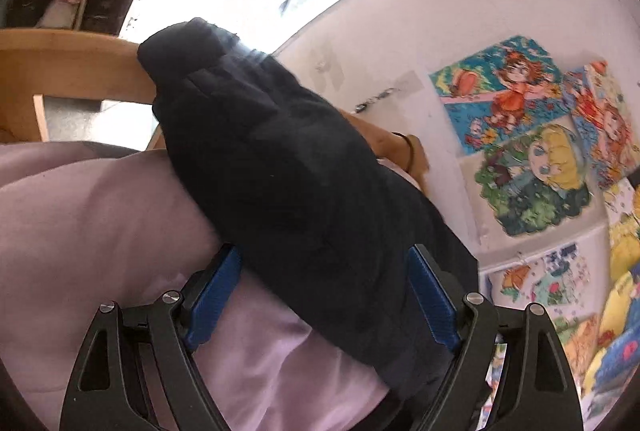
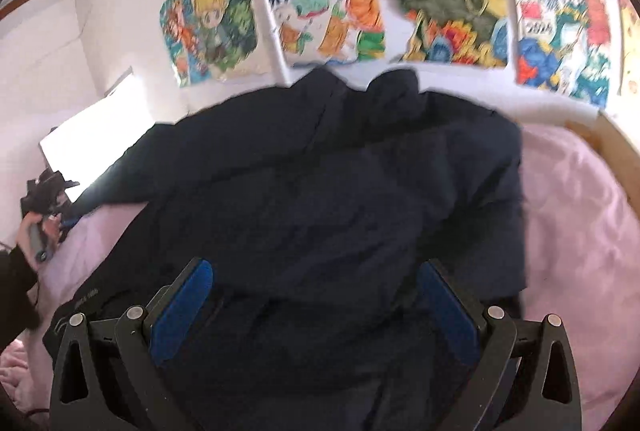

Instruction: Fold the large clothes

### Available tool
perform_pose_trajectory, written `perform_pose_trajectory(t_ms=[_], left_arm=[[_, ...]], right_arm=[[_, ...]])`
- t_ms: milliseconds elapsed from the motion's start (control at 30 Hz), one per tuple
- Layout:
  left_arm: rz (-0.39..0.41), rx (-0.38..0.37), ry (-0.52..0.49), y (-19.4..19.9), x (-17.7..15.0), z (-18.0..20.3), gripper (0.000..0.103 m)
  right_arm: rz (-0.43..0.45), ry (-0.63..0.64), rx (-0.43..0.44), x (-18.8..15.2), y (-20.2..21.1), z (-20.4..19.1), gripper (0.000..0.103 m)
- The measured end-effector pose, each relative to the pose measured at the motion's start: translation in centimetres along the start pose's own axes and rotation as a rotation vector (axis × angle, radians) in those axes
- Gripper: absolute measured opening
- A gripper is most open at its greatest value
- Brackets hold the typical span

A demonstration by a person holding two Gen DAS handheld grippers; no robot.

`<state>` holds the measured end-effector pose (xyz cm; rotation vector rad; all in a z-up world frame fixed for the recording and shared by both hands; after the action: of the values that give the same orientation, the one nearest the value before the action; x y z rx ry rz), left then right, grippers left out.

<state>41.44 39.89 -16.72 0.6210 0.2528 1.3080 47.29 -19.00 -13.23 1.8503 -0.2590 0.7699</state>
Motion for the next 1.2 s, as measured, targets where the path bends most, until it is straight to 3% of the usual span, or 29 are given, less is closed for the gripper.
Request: perform_pose_trajectory(t_ms=[33, 67, 100, 200, 300, 467, 667, 800, 900, 1067, 1200], left_arm=[[0.009, -0.007, 0.026, -0.6, 0.0, 0.0, 0.077], [0.023, -0.009, 0.048, -1.1, 0.2, -0.3, 0.058], [0.038, 0.014, 0.079, -1.2, 0.4, -0.9, 0.033], [0.064, 0.031, 0.059, -1.2, 0.6, -1.1, 0.007], [0.187, 0.058, -0.113, 1.3, 0.0, 2.0, 0.004], [0.355, 0.060, -0.510, 5.7, -3.0, 11.8, 0.003], [0.421, -0.077, -0.999, 8.2, -12.8, 24.4, 0.003], [0.320, -0.167, -1.337, 7.2, -22.4, 29.3, 0.003], [0.194, -0.195, -1.549, 4.5, -30.1, 30.8, 0.003], [-0.065, -0.201, -1.704, -2.3, -39.0, 30.3, 0.003], [-0.248, -0.157, -1.760, -7.6, -44.4, 28.1, 0.005]], right_arm=[[-0.010, -0.002, 0.002, -0.3, -0.3, 0.0, 0.103], [-0.020, -0.001, 0.004, -0.5, -0.7, 0.0, 0.103], [-0.029, -0.001, 0.004, -0.8, -1.0, 0.0, 0.103], [-0.038, -0.006, 0.004, -1.2, -1.2, 0.0, 0.103], [-0.034, -0.017, -0.001, -1.4, -1.2, 0.4, 0.103], [-0.020, -0.048, -0.012, -1.7, -0.9, 1.3, 0.103], [0.007, -0.120, -0.023, -1.7, -0.2, 3.2, 0.103], [0.031, -0.198, -0.029, -1.7, 0.8, 5.5, 0.103], [0.055, -0.280, -0.048, -1.9, 1.8, 7.9, 0.103], [0.084, -0.399, -0.097, -3.0, 3.7, 12.1, 0.103], [0.080, -0.463, -0.112, -4.1, 4.1, 14.6, 0.103]])
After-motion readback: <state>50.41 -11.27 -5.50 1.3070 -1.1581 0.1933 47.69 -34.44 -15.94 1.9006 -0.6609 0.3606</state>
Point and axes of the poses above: each gripper's, at about its wrist camera, not at the fingertips, and y roughly against the way its jaws point, z to its right, x to its top, the point moved 7 cm from there along -y, roughly the way its jaws point, and after that the axes turned 12 degrees about -z, right-handed, at the moved point
